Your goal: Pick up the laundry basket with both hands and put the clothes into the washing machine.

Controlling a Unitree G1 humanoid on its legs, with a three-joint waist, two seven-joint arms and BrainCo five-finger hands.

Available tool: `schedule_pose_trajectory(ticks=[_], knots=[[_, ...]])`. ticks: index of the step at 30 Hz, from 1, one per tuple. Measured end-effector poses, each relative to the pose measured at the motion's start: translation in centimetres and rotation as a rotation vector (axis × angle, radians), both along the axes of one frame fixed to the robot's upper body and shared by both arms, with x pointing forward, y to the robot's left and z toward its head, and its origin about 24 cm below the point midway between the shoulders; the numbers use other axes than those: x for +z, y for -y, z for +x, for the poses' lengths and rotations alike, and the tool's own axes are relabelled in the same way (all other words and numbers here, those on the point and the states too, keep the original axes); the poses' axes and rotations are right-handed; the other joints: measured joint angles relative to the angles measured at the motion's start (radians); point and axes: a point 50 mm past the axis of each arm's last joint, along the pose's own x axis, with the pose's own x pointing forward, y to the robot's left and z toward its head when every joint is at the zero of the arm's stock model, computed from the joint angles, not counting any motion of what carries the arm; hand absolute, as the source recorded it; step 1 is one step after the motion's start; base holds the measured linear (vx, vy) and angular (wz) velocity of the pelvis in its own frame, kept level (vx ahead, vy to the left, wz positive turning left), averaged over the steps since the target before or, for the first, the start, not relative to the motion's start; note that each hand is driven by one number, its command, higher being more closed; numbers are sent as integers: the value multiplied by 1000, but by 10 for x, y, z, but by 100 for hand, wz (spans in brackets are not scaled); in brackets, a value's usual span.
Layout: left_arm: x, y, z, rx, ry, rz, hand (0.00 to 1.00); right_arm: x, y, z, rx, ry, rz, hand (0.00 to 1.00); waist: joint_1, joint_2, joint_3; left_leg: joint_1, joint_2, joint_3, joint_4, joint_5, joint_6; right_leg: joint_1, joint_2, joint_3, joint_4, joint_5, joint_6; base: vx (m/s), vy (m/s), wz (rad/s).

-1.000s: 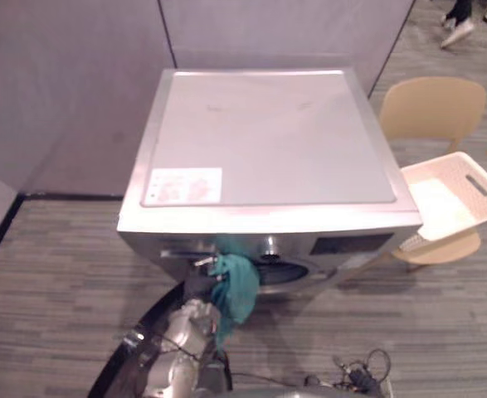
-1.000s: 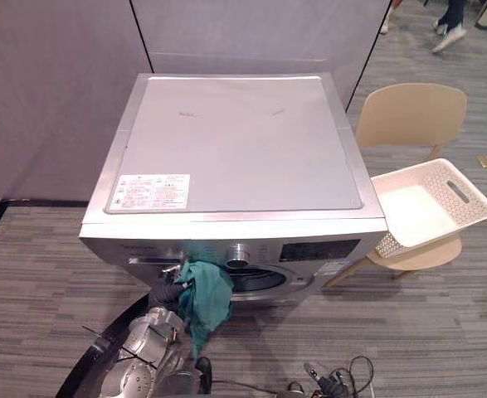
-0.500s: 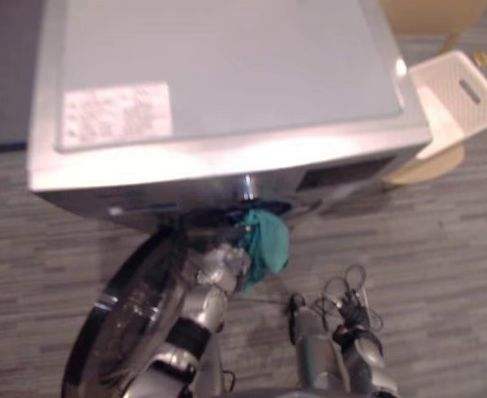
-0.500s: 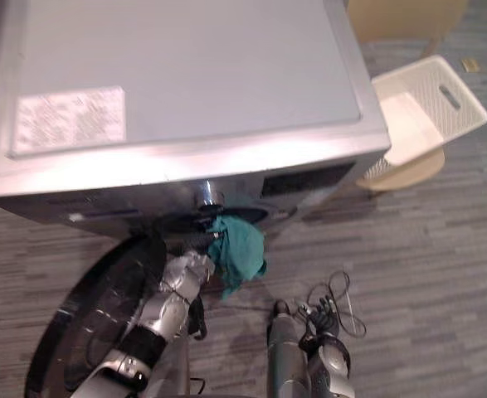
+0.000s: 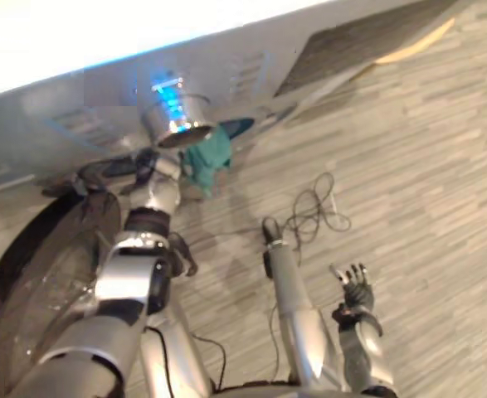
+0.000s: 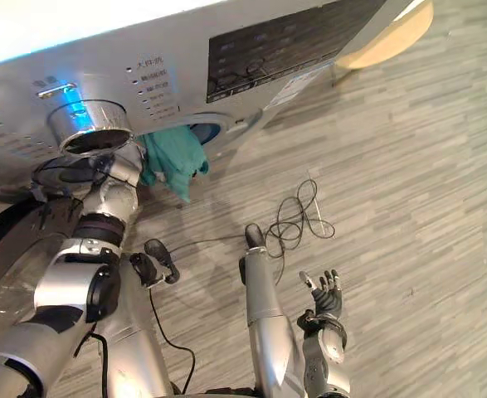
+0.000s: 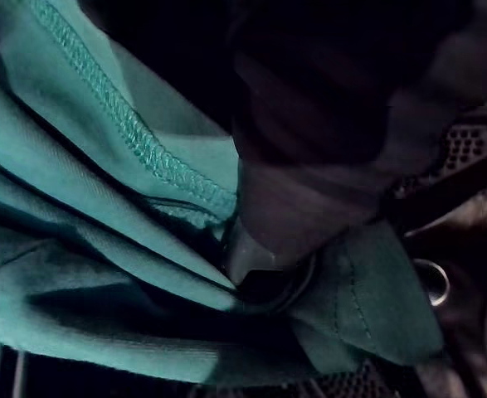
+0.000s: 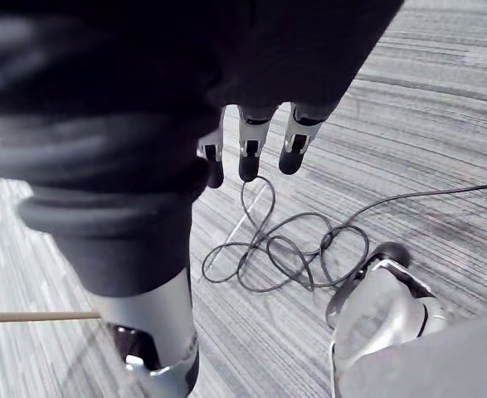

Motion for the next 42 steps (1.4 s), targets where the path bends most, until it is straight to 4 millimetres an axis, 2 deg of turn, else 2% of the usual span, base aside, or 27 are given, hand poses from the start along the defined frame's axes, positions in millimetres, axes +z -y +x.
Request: schedule_pose_trajectory(ticks=[1, 4, 5, 6, 10, 13, 16, 18, 19, 20, 23, 25, 27, 29, 30, 34, 37, 39, 42], knots=[[4, -1, 1, 0, 6, -8, 100, 0, -1, 0, -5, 5, 10, 0, 1, -1, 1, -4, 3, 0, 3, -4, 0, -1, 2, 1, -6, 3, 1, 28, 138, -30], [42, -2, 3, -13, 91, -35, 100, -1, -2, -1, -15, 12, 46, 0, 2, -2, 1, -17, 17, 18, 8, -19, 11, -2, 7, 22, -61, 28, 17, 5, 138, -34], [67, -5, 2, -14, 155, -50, 100, -1, -3, -1, -11, 17, 55, 0, 3, -2, 1, -23, 31, 27, 10, -24, 16, -1, 13, 28, -93, 48, 18, -12, 128, -50], [82, -8, -2, -7, 238, -83, 100, -1, -2, -1, -15, 23, 66, 0, 2, -2, 2, -34, 44, 28, 14, -31, 18, 1, 20, 34, -126, 68, 18, -11, 126, -52], [105, -8, -7, -2, 289, -51, 100, -3, -1, -2, -21, 26, 87, 0, 17, -9, 9, -40, 80, 51, 20, -36, 25, 10, 37, 59, -203, 122, 19, -11, 113, -42], [113, -22, -12, 80, 284, 33, 100, -4, 2, -3, -43, 33, 113, 0, 27, -8, 14, -39, 112, 66, 24, -39, 26, 23, 52, 81, -267, 171, 17, -40, 79, -40], [121, -25, -16, 167, 271, 233, 100, -3, 17, -6, -111, 51, 123, 0, 31, -5, 34, -33, 123, 79, 23, -41, 22, 30, 49, 80, -303, 199, 6, -50, 64, -18], [137, -13, -21, 245, 292, 484, 100, 4, 33, -7, -177, 88, 119, 0, 47, -2, 65, -31, 124, 81, 23, -40, 24, 33, 48, 80, -312, 209, -2, -35, 58, -6], [143, 0, -26, 304, 327, 641, 100, 9, 44, -9, -214, 115, 106, 0, 57, 0, 69, -35, 122, 86, 21, -38, 27, 25, 41, 76, -313, 211, 1, -21, 46, -1], [143, 2, -27, 316, 330, 668, 100, 10, 46, -9, -219, 121, 102, 0, 58, 0, 69, -35, 120, 87, 20, -38, 27, 23, 39, 75, -313, 211, 1, -8, 45, 4], [138, 26, -32, 432, 376, 975, 100, 28, 67, -10, -279, 214, 52, 0, 74, 5, 72, -36, 115, 90, 18, -36, 30, 20, 32, 70, -314, 217, 12, 28, 48, 1], [135, 38, -35, 481, 421, 1117, 100, 35, 75, -13, -306, 246, 28, 0, 87, 5, 72, -36, 115, 89, 16, -36, 30, 19, 32, 63, -312, 217, 12, 45, 42, 1], [131, 45, -37, 545, 452, 1279, 100, 42, 83, -15, -321, 279, -7, 0, 91, 5, 72, -39, 113, 80, 15, -35, 30, 17, 32, 44, -303, 216, 13, 49, 40, 4], [130, 47, -36, 574, 451, 1357, 100, 45, 87, -17, -325, 290, -25, 0, 94, 6, 72, -39, 113, 78, 16, -35, 30, 2, 29, 18, -274, 215, 12, 19, 11, 2], [130, 46, -36, 590, 443, 1382, 0, 46, 88, -18, -331, 296, -27, 0, 94, 6, 72, -39, 113, 78, 19, -35, 30, -7, 29, 6, -256, 214, 11, 0, 0, 0], [132, 39, -34, 622, 407, 1414, 0, 42, 89, -21, -342, 282, -17, 0, 88, 6, 72, -44, 111, 78, 28, -35, 30, -30, 26, -10, -217, 207, 1, 0, 0, 0], [133, 34, -30, 610, 363, 1438, 0, 31, 90, -30, -354, 233, -9, 0, 83, 6, 72, -51, 112, 73, 32, -33, 32, -33, 27, -12, -214, 206, 2, 6, 23, 1], [135, 31, -29, 596, 346, 1431, 0, 25, 90, -38, -359, 200, -12, 0, 78, 6, 72, -54, 112, 70, 34, -32, 32, -33, 27, -13, -213, 202, -4, 14, 45, 1], [142, 23, -30, 598, 333, 1382, 0, 20, 89, -41, -356, 174, -5, 0, 65, 6, 72, -66, 109, 60, 36, -30, 32, -38, 26, -19, -212, 202, -4, 15, 34, 3]])
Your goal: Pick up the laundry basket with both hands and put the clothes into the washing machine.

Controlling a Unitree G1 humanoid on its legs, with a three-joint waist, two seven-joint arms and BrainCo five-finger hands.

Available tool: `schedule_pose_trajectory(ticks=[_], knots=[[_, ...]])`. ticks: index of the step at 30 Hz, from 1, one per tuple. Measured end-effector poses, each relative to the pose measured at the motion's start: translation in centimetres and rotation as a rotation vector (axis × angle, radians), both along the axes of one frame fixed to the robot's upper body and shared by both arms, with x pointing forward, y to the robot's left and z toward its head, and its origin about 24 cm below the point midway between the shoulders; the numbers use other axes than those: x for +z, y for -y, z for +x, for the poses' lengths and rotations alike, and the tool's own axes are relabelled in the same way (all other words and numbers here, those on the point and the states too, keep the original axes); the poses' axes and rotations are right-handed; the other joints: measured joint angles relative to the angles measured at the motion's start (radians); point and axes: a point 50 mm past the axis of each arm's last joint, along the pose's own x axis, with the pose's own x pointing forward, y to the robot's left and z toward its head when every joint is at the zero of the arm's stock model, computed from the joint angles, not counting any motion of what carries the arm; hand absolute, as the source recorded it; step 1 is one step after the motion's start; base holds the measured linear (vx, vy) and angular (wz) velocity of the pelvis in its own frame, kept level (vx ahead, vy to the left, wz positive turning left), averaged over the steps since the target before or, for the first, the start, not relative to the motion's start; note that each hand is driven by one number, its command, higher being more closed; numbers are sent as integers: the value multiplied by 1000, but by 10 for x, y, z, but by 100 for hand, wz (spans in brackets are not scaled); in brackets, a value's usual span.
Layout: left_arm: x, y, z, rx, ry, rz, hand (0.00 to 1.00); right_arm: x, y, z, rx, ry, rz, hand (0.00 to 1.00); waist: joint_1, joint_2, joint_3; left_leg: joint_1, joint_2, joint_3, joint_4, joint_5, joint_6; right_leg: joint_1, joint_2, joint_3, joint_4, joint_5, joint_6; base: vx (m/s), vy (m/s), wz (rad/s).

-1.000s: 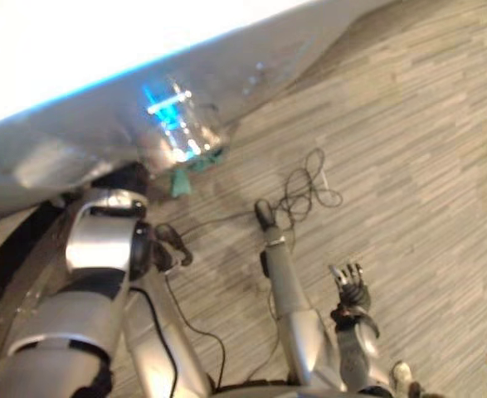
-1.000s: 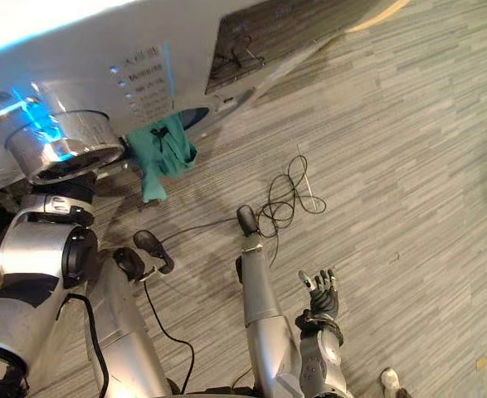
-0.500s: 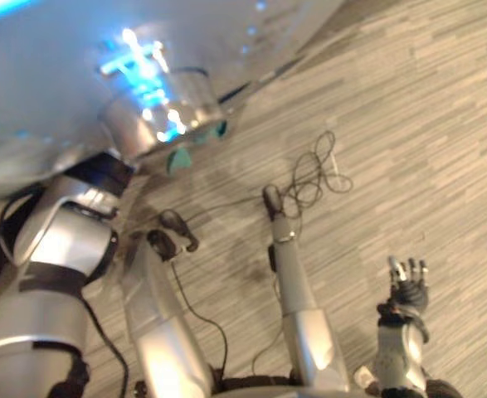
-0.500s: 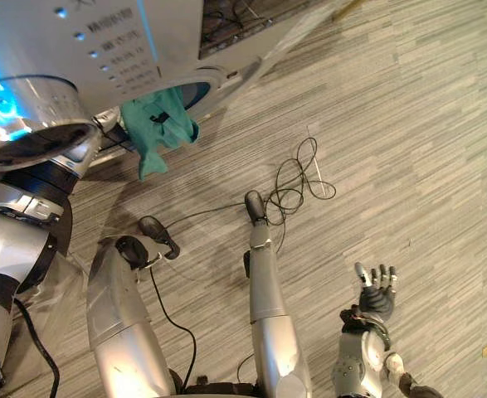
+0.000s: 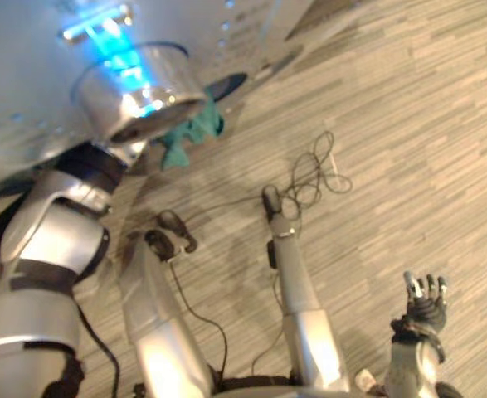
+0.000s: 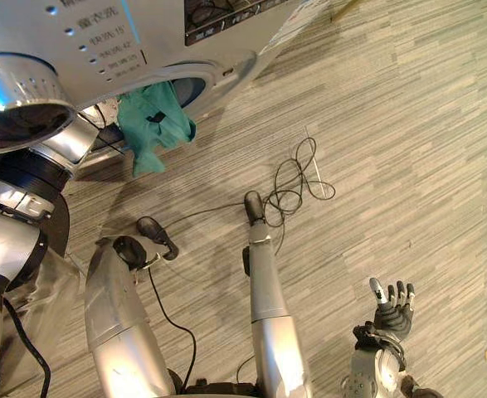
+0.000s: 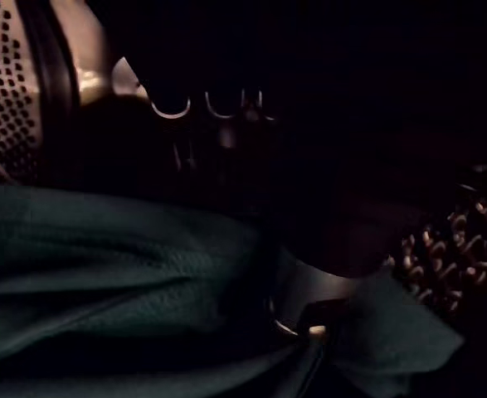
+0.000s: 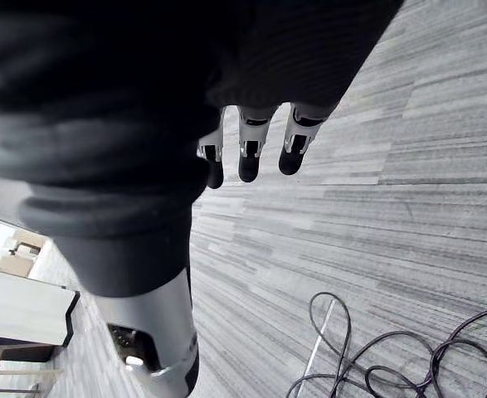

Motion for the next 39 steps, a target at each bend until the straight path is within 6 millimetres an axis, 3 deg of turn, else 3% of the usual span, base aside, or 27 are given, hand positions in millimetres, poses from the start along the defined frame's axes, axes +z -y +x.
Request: schedule_pose_trajectory(ticks=[8, 15, 24, 31, 33, 36, 39], knots=[[13, -37, 1, -30, -45, -284, 0, -9, -21, 6, 92, -28, 41, 0, -36, 2, 1, -15, -10, -20, -8, 18, -8, -8, -7, -22, 6, 0, 0, 16, 34, 6], [16, -60, 0, -88, -60, -506, 0, -24, -38, 4, 139, -79, 104, 0, -40, 18, 10, -22, -11, -44, -23, 42, -20, -7, -7, -51, 8, 1, -3, 29, 39, 4], [13, -69, -1, -143, -33, -676, 0, -29, -49, 5, 182, -83, 151, 0, -46, 35, 20, -21, -30, -84, -40, 62, -40, -10, -10, -93, 64, -27, -33, 36, 32, 13], [-29, -70, -27, -213, 121, -831, 0, -25, -55, 9, 198, -68, 142, 0, -44, 56, 24, 38, -72, -104, -88, 84, -77, -3, -36, -127, 169, -111, -69, 70, -22, 28], [-69, -60, -39, -179, 118, -868, 0, -17, -52, 12, 186, -45, 113, 0, -30, 98, 23, 60, -85, -131, -110, 93, -91, 25, -44, -159, 185, -139, -80, 115, -42, 42], [-119, -43, -46, -133, 34, -958, 0, -7, -53, 18, 193, 4, 89, 0, -26, 110, 22, 115, -113, -150, -132, 98, -101, 67, -61, -174, 231, -188, -89, 124, -56, 46], [-144, -32, -54, -99, -21, -976, 0, 0, -51, 20, 188, 22, 52, 0, -26, 111, 21, 154, -126, -161, -147, 98, -102, 89, -64, -180, 277, -196, -91, 123, -57, 32]])
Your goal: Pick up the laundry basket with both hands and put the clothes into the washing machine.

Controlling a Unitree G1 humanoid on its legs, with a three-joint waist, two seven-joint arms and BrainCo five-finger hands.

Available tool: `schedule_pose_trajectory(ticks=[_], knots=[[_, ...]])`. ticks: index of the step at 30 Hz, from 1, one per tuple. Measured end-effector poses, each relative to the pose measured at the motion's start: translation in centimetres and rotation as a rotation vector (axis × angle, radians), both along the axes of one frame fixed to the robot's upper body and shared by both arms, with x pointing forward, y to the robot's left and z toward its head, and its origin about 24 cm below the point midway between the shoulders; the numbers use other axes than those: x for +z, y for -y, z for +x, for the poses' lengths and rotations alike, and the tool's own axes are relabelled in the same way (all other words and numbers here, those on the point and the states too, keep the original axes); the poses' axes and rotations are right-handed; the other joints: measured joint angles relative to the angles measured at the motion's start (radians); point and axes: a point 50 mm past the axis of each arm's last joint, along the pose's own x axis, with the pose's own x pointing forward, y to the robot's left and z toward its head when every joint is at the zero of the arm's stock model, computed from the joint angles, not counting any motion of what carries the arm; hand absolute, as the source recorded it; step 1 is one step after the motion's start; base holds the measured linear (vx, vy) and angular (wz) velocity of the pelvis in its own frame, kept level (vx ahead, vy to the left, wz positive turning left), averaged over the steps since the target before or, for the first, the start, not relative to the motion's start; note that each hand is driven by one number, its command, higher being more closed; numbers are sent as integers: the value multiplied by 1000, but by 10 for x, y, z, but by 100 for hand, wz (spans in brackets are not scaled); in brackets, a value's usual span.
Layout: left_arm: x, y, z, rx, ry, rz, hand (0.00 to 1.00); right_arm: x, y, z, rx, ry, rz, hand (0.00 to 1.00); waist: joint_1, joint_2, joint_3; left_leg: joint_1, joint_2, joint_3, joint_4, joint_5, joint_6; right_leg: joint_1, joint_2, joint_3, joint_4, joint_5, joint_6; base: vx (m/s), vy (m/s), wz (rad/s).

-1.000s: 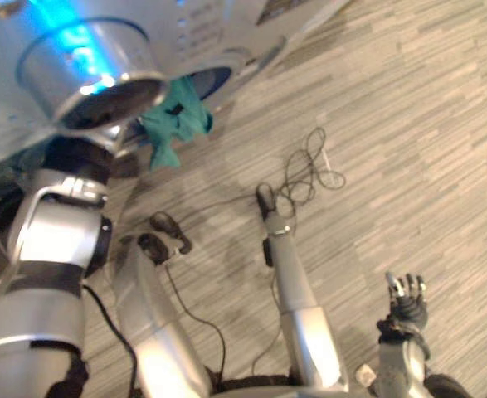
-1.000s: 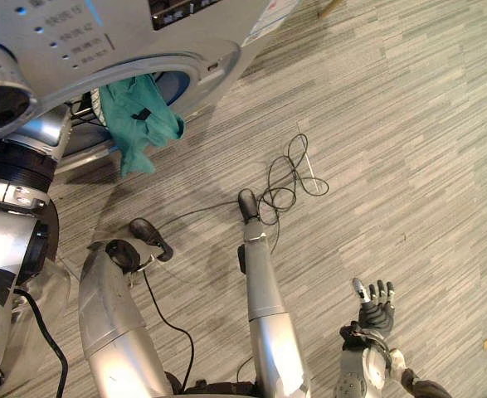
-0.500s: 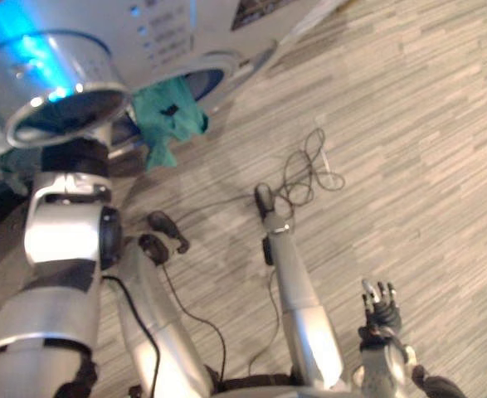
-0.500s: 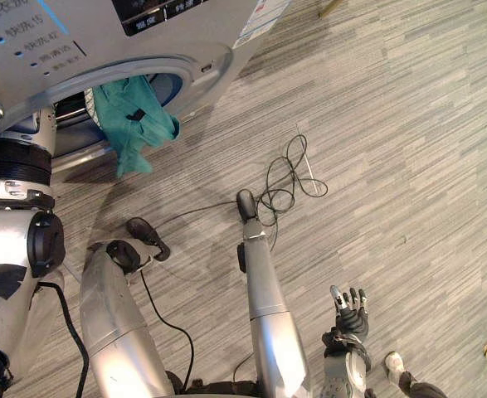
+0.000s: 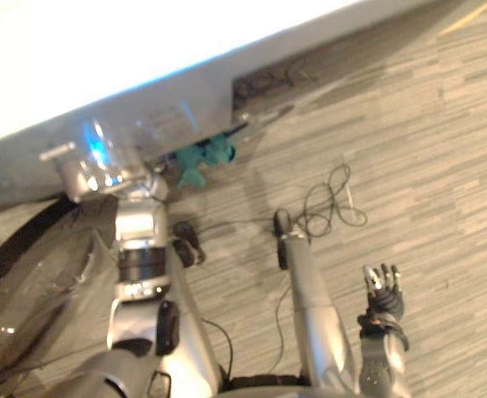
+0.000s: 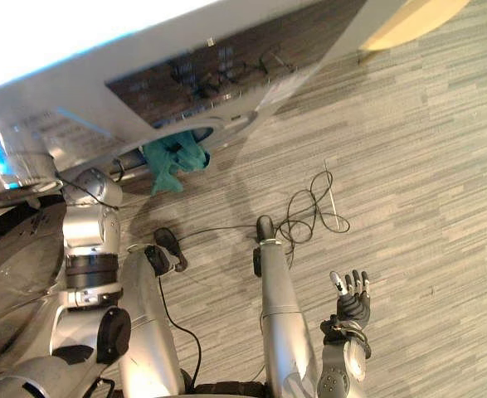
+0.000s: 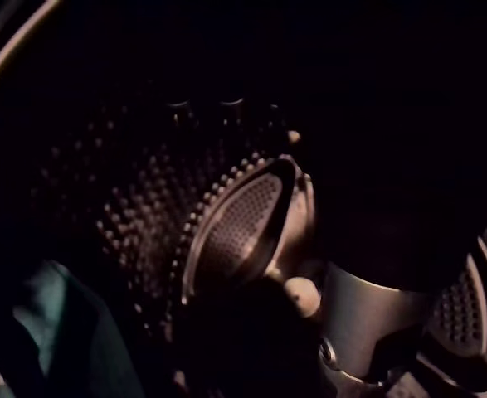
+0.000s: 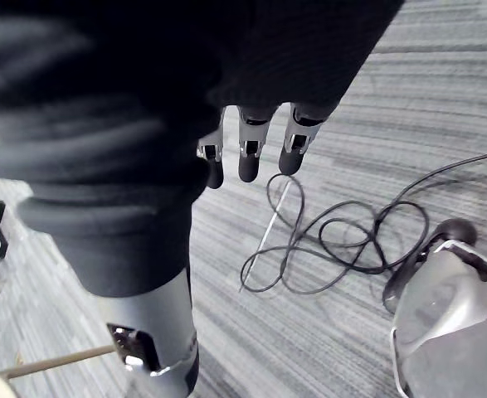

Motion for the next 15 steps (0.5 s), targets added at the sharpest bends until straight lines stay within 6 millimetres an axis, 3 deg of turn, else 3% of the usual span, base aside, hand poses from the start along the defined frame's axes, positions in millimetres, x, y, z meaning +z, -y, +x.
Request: schedule_pose_trajectory(ticks=[4, 6, 8, 9, 10, 11, 13, 15], knots=[[-42, 16, -14, -7, -137, 43, 0, -1, 1, -1, -19, -19, -5, 0, 7, 1, 0, 65, -24, -16, -10, 0, 0, 48, -14, -8, 45, -7, -2, 182, -28, 27], [-70, 35, -44, -41, -187, 26, 0, -1, 1, -1, -26, -27, -6, 0, 30, 5, -2, 112, -27, -16, -5, 3, -6, 106, -17, -10, 43, -36, -17, 261, -2, 16], [-89, 42, -50, -95, -261, 61, 0, -1, -1, 0, -21, -31, -12, 0, 50, 13, -7, 113, -26, -50, 57, 50, -33, 158, -19, -24, 41, -59, -40, 227, 11, 25], [-93, 43, -52, -103, -278, 67, 0, 0, -2, 1, -16, -31, -18, 0, 51, 12, -7, 78, -24, -72, 121, 103, -6, 173, -21, -25, 48, -67, -51, 282, 66, 56], [-100, 50, -56, -143, -302, 89, 0, -1, -3, 2, -23, -34, -24, 0, 48, 8, -13, 0, -66, -63, 108, 61, 7, 182, -49, -35, 92, -92, -51, 232, 71, 64], [-103, 57, -57, -170, -309, 95, 0, -2, 0, 0, -32, -42, -30, 0, 47, 11, -15, 24, -88, -19, -19, 119, 47, 182, -62, -36, 116, -102, -35, 234, 52, 98], [-113, 74, -64, -257, -338, 119, 0, -4, -1, -2, -42, -57, -25, 0, 49, 7, -20, 53, -118, 8, -44, 102, 45, 183, -93, -37, 219, -132, -17, 300, -55, 94], [-118, 79, -67, -291, -360, 122, 0, -2, -6, 1, -18, -46, -25, 0, 58, 7, -23, 59, -125, -4, -14, 93, 58, 133, -94, -12, 326, -184, -29, 236, -148, 41]])
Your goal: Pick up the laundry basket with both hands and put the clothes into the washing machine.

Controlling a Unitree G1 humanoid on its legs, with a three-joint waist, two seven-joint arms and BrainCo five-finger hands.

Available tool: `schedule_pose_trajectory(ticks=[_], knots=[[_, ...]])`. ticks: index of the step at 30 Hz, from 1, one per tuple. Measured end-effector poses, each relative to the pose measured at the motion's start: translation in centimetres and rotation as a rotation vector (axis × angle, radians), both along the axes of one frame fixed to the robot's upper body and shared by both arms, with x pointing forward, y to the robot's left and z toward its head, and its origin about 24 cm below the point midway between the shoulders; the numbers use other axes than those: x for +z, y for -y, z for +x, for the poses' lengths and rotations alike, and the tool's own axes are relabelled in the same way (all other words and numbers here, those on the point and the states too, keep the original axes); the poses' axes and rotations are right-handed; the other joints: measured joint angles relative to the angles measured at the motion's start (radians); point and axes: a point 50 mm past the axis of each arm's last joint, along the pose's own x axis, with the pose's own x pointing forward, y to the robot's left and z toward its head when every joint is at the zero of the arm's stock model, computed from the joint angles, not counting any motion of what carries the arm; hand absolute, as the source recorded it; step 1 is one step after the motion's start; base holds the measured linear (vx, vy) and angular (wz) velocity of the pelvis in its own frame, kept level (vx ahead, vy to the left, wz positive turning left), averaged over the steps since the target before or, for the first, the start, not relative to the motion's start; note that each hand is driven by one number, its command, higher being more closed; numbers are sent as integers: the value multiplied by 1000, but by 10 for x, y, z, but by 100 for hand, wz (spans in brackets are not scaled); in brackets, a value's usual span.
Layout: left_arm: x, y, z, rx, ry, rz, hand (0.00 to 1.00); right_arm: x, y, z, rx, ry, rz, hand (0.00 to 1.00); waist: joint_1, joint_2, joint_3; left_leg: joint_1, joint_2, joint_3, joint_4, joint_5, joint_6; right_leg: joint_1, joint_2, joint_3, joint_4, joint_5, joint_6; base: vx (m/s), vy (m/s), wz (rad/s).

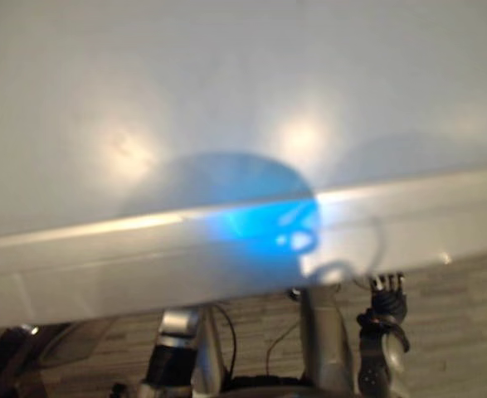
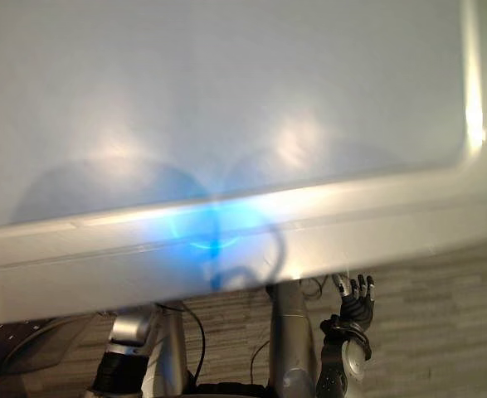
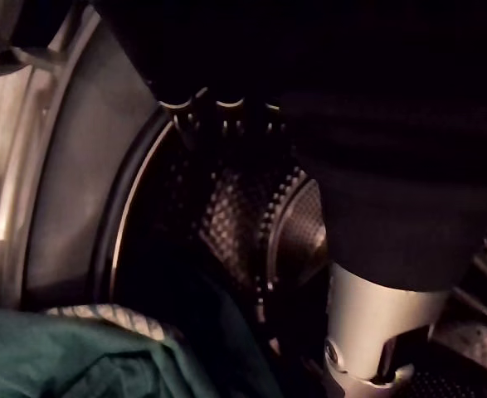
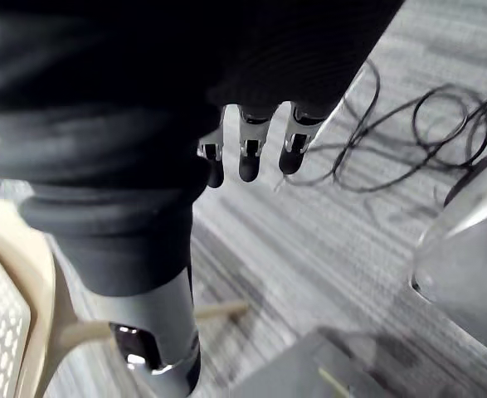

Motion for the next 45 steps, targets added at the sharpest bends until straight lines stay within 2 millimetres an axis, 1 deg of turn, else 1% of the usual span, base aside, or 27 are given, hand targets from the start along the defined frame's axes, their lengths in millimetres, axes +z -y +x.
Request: schedule_pose_trajectory(ticks=[1, 2, 4, 5, 6, 7, 10, 11, 12, 13, 14, 16, 17, 19, 22, 24, 25, 26, 28, 29, 31, 32, 34, 39, 40, 42, 45], knots=[[-3, -5, -1, 16, -12, -3, 0, 3, 1, 2, 3, 13, -12, 0, 14, 2, 1, 0, 1, -15, 23, 0, 0, -45, -1, 15, -16, -37, 3, 131, -148, -3], [-6, -8, -3, 30, -24, -8, 0, 2, 5, 1, 4, 5, -23, 0, 19, 1, 0, -4, 5, -21, 61, -2, -4, -41, -13, 23, -121, -16, 0, 156, -220, -19], [-15, -13, -9, 43, -54, -18, 0, -2, 12, 1, 7, -33, -44, 0, 19, 38, -3, -37, 30, -79, 154, 16, -25, -3, 32, -10, -108, -49, -18, 117, -165, -15], [-14, -9, -9, 7, -41, -17, 0, -2, 16, -1, -18, -45, -53, 0, 13, 43, -14, -59, 14, -88, 173, -25, -66, 6, 39, -22, -93, -49, -18, 131, -119, 20], [-10, -2, -6, -36, -18, -15, 0, -2, 23, -4, -51, -53, -63, 0, 11, 44, -15, -46, -22, -36, 103, -16, -36, 18, 30, -41, -79, -50, -18, 162, -132, 35], [-11, 1, -5, -61, -23, -17, 0, -4, 22, -5, -56, -65, -58, 0, 14, 40, -14, -9, -31, -28, 63, -26, 9, 34, 28, -62, -69, -51, -17, 167, -84, 59], [-28, 12, -3, -141, -104, -30, 0, -12, 18, -10, -57, -99, -36, 0, 14, 24, -21, 77, -38, -13, 12, -23, 0, 109, 3, -100, -37, -37, -14, 200, -95, 72], [-37, 12, -2, -153, -148, -46, 0, -14, 12, -9, -45, -100, -19, 0, 15, 20, -23, 118, -36, -19, -1, -23, 0, 90, -3, -102, 34, 2, -28, 139, -126, 33], [-44, 9, -2, -140, -179, -63, 0, -15, 9, -6, -31, -102, -15, 0, 15, 14, -26, 145, -33, -18, -7, -23, 0, 87, -12, -97, 1, -36, -38, 124, -131, 15], [-51, 3, -4, -116, -212, -68, 0, -17, 9, -5, -27, -112, -15, 0, 16, 4, -32, 166, -32, -14, -4, -23, -1, 105, -36, -89, -121, -11, -36, 94, -122, -5], [-59, -5, -5, -90, -251, -80, 0, -21, 11, -4, -13, -143, -23, 0, 13, 7, -35, 192, -22, -24, -3, -23, -5, 146, -25, -103, -168, -19, -46, 72, -131, -5], [-74, -15, -6, -84, -330, -87, 0, -35, 12, -13, -11, -224, -12, 0, 12, 3, -38, 261, -23, -39, -74, 1, -46, 220, -13, -129, -225, -9, -54, 78, -162, 14], [-81, -20, -9, -88, -368, -80, 0, -42, 12, -20, -14, -265, -4, 0, 9, -7, -44, 298, -24, -40, -116, 9, -59, 255, -9, -141, -254, -3, -57, 91, -143, 29], [-96, -28, -17, -90, -454, -70, 0, -57, 6, -31, 6, -361, 3, 0, 11, -50, -69, 397, -33, -50, -235, 39, -108, 349, -8, -186, -336, 15, -74, 116, -156, 43], [-108, -31, -27, -104, -520, -67, 0, -65, 0, -36, 40, -421, -7, 0, 13, -76, -85, 468, -41, -81, -271, 44, -116, 436, -10, -235, -357, 20, -82, 92, -94, 38], [-114, -31, -33, -105, -556, -68, 0, -69, -1, -39, 48, -446, -5, 0, 16, -79, -88, 483, -36, -113, -220, 53, -96, 454, -7, -269, -279, 46, -104, 54, -105, 23], [-118, -34, -37, -89, -578, -66, 0, -70, -2, -38, 58, -455, -6, 0, 17, -76, -92, 492, -14, -132, -200, 53, -88, 390, -10, -260, -165, 58, -149, -30, -143, 15], [-121, -41, -41, -74, -599, -51, 0, -75, -7, -40, 68, -480, 10, 0, 11, -94, -123, 496, -33, -152, -203, 43, -99, 403, -13, -256, -334, 52, -157, -22, -168, 21], [-127, -39, -46, -74, -629, -66, 0, -79, -5, -45, 76, -511, 11, 0, 19, -49, -148, 494, 19, -173, -105, -20, -94, 450, 21, -300, -371, 45, -177, 84, -80, 9], [-132, -40, -53, -74, -656, -65, 0, -81, -5, -48, 74, -524, 15, 0, 16, -45, -175, 511, 37, -169, -89, -50, -79, 463, 31, -310, -371, 44, -179, 131, 7, -2], [-140, -35, -61, -112, -708, -62, 0, -84, -5, -56, 57, -540, 32, 0, 14, -48, -211, 539, 33, -149, -137, -54, -111, 487, 25, -317, -399, 46, -176, 82, 55, 17], [-148, -28, -66, -151, -748, -55, 0, -88, -8, -64, 39, -559, 58, 0, 7, -51, -255, 559, 28, -126, -222, -55, -180, 497, 16, -327, -453, 66, -155, 82, 120, 40], [-156, -14, -72, -225, -792, -40, 0, -95, -17, -76, 12, -594, 114, 0, 4, -61, -300, 610, 8, -72, -379, -41, -192, 535, 4, -343, -586, 139, -127, 76, 186, 39], [-169, -1, -85, -355, -865, 25, 0, -103, -18, -84, 12, -661, 128, 0, 20, -62, -345, 672, -31, -8, -516, 35, -152, 601, 3, -299, -798, 287, -81, 12, 184, -19], [-170, 2, -87, -391, -873, 33, 0, -104, -20, -81, 28, -669, 131, 0, 32, -63, -346, 700, -38, 23, -562, 56, -138, 620, 4, -272, -864, 348, -67, -55, 151, -38], [-170, 6, -87, -409, -875, 36, 0, -104, -23, -77, 42, -667, 134, 0, 46, -65, -348, 722, -39, 54, -583, 63, -131, 631, 6, -251, -905, 386, -55, -80, 113, -44], [-171, 8, -88, -427, -884, 34, 0, -102, -29, -69, 84, -653, 118, 0, 47, -66, -348, 759, -49, 97, -611, 67, -124, 642, -7, -253, -925, 426, -41, -149, 83, -29]])
